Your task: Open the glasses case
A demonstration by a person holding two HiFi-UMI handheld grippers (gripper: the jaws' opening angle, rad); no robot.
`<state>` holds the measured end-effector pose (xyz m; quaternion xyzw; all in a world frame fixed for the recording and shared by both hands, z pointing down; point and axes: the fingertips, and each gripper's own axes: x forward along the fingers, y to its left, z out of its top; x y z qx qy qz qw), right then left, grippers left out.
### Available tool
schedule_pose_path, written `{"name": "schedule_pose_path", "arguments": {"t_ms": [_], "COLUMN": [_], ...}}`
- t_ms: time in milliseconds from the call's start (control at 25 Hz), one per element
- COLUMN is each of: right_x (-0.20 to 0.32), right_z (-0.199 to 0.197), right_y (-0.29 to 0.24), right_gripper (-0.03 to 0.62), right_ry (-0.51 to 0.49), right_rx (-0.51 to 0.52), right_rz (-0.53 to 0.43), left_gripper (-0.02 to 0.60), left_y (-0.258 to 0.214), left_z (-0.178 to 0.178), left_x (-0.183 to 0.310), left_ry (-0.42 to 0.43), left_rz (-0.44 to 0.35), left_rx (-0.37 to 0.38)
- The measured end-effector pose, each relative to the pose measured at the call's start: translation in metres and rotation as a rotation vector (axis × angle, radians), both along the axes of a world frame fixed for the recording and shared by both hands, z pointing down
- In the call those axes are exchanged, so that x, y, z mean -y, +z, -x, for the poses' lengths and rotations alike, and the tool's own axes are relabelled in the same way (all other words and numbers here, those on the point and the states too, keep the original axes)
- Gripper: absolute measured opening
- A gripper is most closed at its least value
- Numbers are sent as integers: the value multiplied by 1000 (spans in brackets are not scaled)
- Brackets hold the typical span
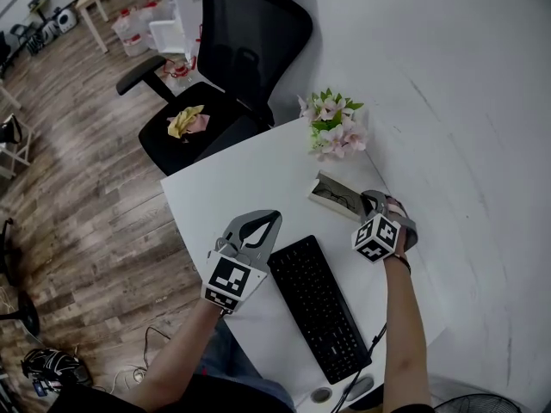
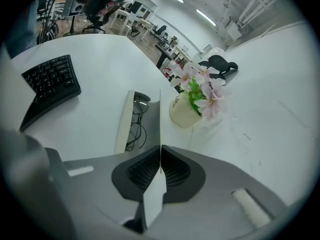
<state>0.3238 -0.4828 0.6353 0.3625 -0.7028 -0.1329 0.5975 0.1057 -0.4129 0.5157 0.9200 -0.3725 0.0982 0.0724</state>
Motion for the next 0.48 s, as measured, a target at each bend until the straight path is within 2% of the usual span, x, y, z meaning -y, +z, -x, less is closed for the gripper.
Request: {"name": "schedule_pose_path", "arguments": {"t_ms": [480], "right_x": [29], "right_z": [-13], "right_y": [2], "right_gripper": [15], "right_ry": [54], "right_rx": [53], "right_rz": [-8], "left_gripper": [8], "left_y": [5], "left_z": [4], "left_x": [-2], "left_ry": [-11], "left_rz": [9], "left_rx": [11]}}
